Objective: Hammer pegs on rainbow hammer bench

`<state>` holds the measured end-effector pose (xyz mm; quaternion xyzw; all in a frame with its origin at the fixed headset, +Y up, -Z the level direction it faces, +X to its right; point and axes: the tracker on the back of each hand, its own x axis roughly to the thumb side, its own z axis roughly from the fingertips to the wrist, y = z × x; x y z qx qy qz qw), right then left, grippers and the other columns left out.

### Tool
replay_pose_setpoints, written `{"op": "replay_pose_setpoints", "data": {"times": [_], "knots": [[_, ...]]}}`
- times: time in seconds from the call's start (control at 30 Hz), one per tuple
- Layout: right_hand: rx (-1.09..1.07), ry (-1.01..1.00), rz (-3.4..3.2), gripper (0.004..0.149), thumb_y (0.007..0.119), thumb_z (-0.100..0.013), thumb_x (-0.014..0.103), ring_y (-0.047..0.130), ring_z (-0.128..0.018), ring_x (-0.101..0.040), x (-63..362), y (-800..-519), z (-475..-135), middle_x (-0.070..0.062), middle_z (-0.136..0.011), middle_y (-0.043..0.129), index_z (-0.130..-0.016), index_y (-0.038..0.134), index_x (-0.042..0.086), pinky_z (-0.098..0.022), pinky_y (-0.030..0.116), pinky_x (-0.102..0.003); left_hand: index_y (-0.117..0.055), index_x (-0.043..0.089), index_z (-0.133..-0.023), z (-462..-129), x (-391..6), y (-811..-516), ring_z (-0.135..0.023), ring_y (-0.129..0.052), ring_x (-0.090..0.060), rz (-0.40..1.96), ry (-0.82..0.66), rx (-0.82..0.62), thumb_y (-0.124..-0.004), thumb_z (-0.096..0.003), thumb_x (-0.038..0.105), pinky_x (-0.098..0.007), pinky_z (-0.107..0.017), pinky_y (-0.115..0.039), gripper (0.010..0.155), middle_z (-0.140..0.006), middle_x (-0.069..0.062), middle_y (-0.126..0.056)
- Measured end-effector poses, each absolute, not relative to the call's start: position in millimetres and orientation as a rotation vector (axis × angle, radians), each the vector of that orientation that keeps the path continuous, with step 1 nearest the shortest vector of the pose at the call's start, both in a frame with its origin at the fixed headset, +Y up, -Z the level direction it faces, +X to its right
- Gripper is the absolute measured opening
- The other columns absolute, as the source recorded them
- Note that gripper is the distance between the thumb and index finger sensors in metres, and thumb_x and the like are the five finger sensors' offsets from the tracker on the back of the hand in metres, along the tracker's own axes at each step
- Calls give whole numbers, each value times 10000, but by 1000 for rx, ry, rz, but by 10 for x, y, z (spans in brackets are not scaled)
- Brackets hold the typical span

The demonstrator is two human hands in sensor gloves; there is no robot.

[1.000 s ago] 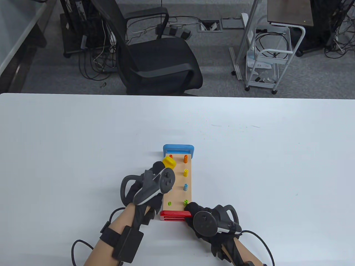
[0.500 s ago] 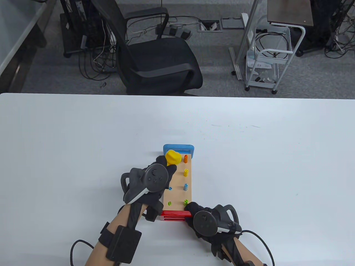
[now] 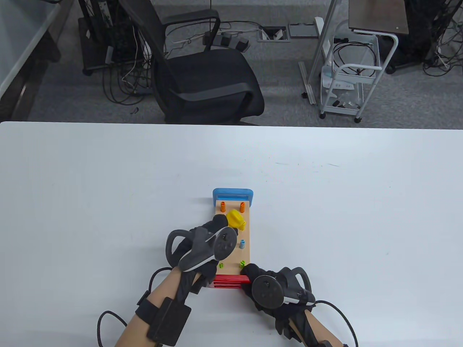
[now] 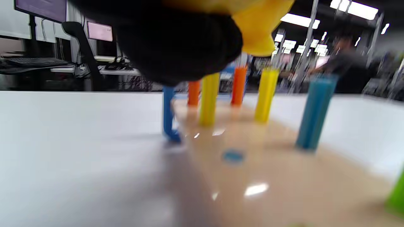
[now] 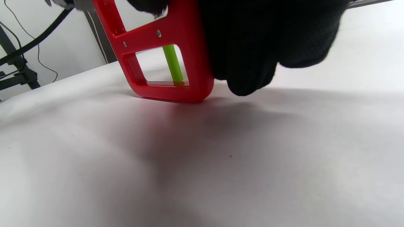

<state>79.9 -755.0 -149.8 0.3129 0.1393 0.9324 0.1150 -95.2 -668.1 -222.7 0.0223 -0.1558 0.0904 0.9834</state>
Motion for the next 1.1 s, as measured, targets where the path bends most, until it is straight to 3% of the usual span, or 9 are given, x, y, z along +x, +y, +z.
{"op": "replay_pose_setpoints", "data": {"times": [0.17, 0.23, 0.3, 0.37, 0.57, 0.7, 0.83, 0.9, 1.1], "knots": [[916, 410, 2730, 516, 498, -631, 341, 869, -769, -434, 799, -7551, -1500, -267, -987, 760, -1010, 367, 16, -593, 717, -610, -676, -18, -993, -2312, -1146, -6578, -288, -1058, -247, 286, -229, 22, -552, -578, 520, -302, -180, -896, 691, -638, -111, -1014], [917, 418, 2724, 515, 499, -632, 340, 867, -770, -435, 800, -7552, -1505, -271, -988, 758, -1011, 367, 16, -594, 715, -612, -553, 81, -1011, -2380, -1059, -6835, -352, -1068, -94, -75, -202, -314, -422, -573, 575, -188, -240, -925, 673, -703, 44, -955], [916, 418, 2725, 516, 498, -632, 340, 868, -771, -434, 800, -7550, -1502, -269, -989, 758, -1011, 365, 15, -594, 715, -610, -757, -5, -937, -2336, -1070, -6817, -180, -1074, -208, 101, -241, -14, -584, -559, 526, -276, -104, -905, 674, -547, -81, -1061], [917, 411, 2729, 516, 497, -632, 340, 870, -768, -434, 802, -7551, -1501, -268, -988, 760, -1010, 366, 15, -592, 717, -610, -632, 36, -995, -2357, -1089, -6784, -289, -1060, -169, 3, -214, -245, -488, -583, 550, -244, -192, -904, 674, -648, -32, -994], [917, 413, 2727, 516, 498, -631, 341, 869, -769, -434, 803, -7550, -1503, -268, -988, 759, -1010, 366, 16, -593, 717, -610, -674, 26, -987, -2366, -1104, -6729, -284, -1061, -211, 40, -220, -203, -532, -572, 544, -277, -184, -901, 678, -632, -70, -1012], [916, 413, 2728, 515, 496, -632, 341, 867, -771, -433, 804, -7550, -1502, -268, -988, 758, -1010, 365, 16, -593, 717, -609, -651, 18, -1002, -2261, -1177, -6432, -320, -1062, -231, 320, -237, 108, -534, -569, 537, -296, -207, -902, 685, -664, -92, -1002], [915, 416, 2728, 516, 497, -632, 339, 868, -769, -435, 802, -7550, -1501, -271, -989, 756, -1011, 364, 13, -592, 717, -611, -550, 95, -1007, -2358, -1023, -6808, -350, -1069, -89, -146, -197, -316, -413, -570, 580, -191, -245, -932, 667, -702, 58, -950], [918, 414, 2729, 516, 496, -632, 340, 867, -772, -432, 804, -7549, -1501, -268, -989, 758, -1010, 365, 15, -594, 716, -609, -760, 2, -933, -2295, -1051, -6776, -176, -1071, -211, 70, -236, -26, -576, -563, 529, -282, -105, -904, 670, -544, -77, -1057], [917, 414, 2727, 516, 497, -632, 340, 869, -769, -433, 805, -7544, -1499, -268, -989, 757, -1010, 364, 14, -593, 716, -610, -671, 26, -970, -2289, -1086, -6825, -247, -1058, -194, 21, -219, -153, -511, -574, 542, -270, -162, -899, 670, -611, -53, -1009]]}}
